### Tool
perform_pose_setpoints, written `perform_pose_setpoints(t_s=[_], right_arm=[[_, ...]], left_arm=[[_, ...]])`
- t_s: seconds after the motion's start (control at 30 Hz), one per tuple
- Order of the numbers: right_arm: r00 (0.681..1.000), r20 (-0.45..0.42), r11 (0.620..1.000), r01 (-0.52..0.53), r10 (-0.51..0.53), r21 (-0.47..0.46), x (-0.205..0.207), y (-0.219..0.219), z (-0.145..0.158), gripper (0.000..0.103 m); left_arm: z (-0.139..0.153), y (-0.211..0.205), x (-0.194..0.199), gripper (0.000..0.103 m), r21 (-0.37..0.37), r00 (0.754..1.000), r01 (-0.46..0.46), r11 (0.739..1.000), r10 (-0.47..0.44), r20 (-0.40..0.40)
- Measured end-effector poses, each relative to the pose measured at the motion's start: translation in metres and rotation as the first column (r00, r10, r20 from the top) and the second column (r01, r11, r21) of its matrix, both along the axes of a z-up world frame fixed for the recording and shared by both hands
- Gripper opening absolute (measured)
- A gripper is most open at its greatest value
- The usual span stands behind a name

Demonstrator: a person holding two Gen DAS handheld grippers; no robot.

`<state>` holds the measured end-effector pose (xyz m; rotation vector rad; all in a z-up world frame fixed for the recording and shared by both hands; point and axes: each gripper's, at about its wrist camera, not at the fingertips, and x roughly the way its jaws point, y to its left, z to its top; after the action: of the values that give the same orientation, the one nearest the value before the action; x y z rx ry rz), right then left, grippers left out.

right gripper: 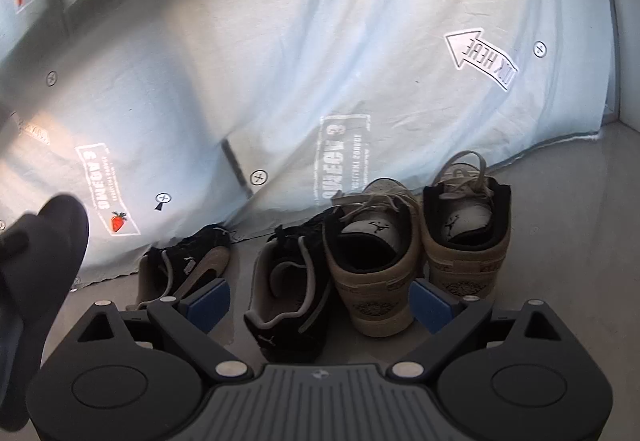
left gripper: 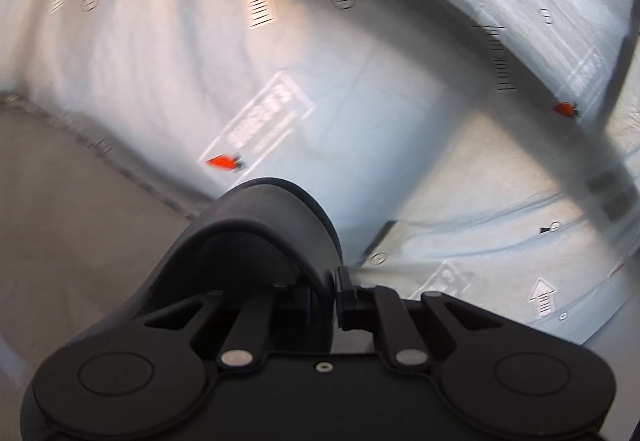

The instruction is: Organize scattered shoes

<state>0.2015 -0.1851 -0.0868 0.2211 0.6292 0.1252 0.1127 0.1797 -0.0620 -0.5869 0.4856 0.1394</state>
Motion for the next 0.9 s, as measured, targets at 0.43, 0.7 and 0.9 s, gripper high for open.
perform_pose_setpoints(t_s=[0.43,0.7,0.9], right_arm=[[0.99,-0.037,0.989,-0.141,0.139,-0.052,-0.054,0.031,0.0,0.096],[0.972,-0.068,0.968,-0.232,0.226,-0.101,-0.091,0.047,-0.004,0.096],[0.939,-0.121,0.94,-0.332,0.321,-0.083,-0.11,0.062,-0.014,0.096]], left_arm=[[-0.093,0.011,-0.069,0.011,-0.111,0.99,-0.091,0.99,0.078,-0.119],[-0.106,0.003,-0.085,0.017,-0.142,0.985,-0.126,0.982,0.108,-0.132],[-0.083,0.004,-0.12,0.03,-0.089,0.985,-0.105,0.99,0.092,-0.143]])
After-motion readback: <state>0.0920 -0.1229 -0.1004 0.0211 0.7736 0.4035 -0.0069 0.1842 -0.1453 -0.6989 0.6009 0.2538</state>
